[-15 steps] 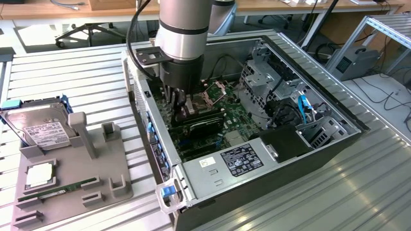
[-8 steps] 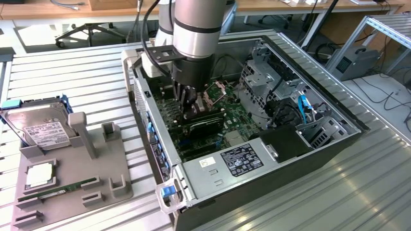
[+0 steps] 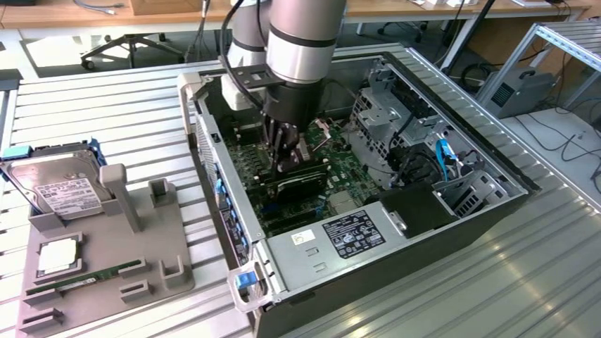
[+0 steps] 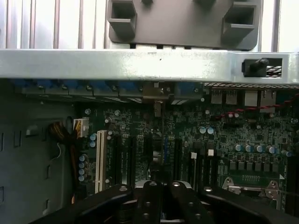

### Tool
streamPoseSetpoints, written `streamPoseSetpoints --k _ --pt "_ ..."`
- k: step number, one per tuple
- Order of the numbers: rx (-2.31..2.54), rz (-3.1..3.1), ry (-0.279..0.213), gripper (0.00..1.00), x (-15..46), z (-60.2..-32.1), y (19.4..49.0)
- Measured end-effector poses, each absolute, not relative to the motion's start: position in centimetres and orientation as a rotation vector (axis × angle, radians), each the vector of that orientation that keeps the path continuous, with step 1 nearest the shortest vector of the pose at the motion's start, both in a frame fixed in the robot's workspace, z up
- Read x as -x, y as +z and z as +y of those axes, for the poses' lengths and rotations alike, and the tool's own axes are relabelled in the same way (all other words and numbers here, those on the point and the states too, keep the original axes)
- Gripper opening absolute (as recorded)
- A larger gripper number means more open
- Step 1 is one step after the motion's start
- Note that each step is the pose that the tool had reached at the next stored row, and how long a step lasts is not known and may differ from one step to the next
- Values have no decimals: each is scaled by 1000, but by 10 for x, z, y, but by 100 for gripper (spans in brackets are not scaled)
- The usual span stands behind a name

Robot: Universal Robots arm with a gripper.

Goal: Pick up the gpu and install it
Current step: 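Press down on the gpu until it lock into place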

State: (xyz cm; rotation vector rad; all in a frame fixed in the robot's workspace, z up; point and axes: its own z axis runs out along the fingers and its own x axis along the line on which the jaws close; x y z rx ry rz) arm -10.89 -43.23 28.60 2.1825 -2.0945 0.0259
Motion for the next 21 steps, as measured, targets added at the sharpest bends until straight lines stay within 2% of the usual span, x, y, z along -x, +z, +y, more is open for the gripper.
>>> streamPoseSetpoints --k 21 --pt "-2160 -2068 -29 11 43 -432 286"
